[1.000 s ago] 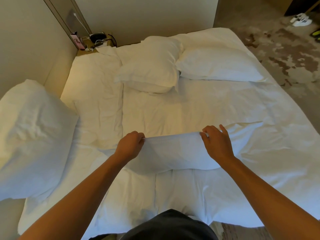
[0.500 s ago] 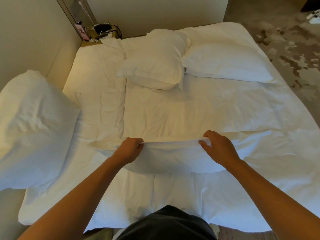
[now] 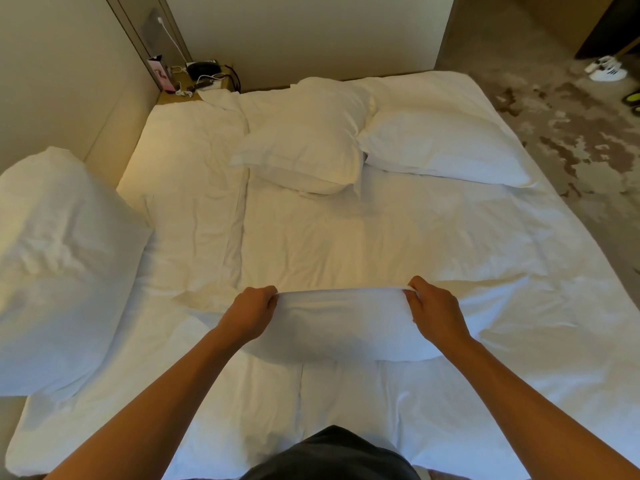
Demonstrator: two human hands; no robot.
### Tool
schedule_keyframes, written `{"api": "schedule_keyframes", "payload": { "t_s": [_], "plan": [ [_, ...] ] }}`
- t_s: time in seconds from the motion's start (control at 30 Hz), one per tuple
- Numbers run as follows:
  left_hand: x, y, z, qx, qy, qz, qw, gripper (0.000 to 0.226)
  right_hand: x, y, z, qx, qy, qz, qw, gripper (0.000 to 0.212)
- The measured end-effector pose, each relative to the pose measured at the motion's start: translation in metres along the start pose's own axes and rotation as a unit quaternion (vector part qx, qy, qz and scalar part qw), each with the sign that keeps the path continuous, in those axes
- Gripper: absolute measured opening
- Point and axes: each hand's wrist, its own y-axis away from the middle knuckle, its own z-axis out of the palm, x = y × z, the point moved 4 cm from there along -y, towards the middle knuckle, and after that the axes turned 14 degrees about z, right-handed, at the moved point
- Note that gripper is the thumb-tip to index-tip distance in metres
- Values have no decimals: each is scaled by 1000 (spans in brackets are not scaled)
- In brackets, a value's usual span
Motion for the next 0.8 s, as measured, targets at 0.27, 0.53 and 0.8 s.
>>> {"api": "schedule_keyframes", "payload": {
  "t_s": [0.27,0.53,0.8],
  "plan": [
    [-2,17,-4,5,20,13,1000,32,-8,12,-8,11,-20,14,1000,28],
    [-7,41,-35,89,35,35,995,30,-33,46,-22,93,-86,14,992,21],
    [-21,88,-120,250,23,57,966,26,-130,49,-62,156,-118,-88,977,25]
  ]
}}
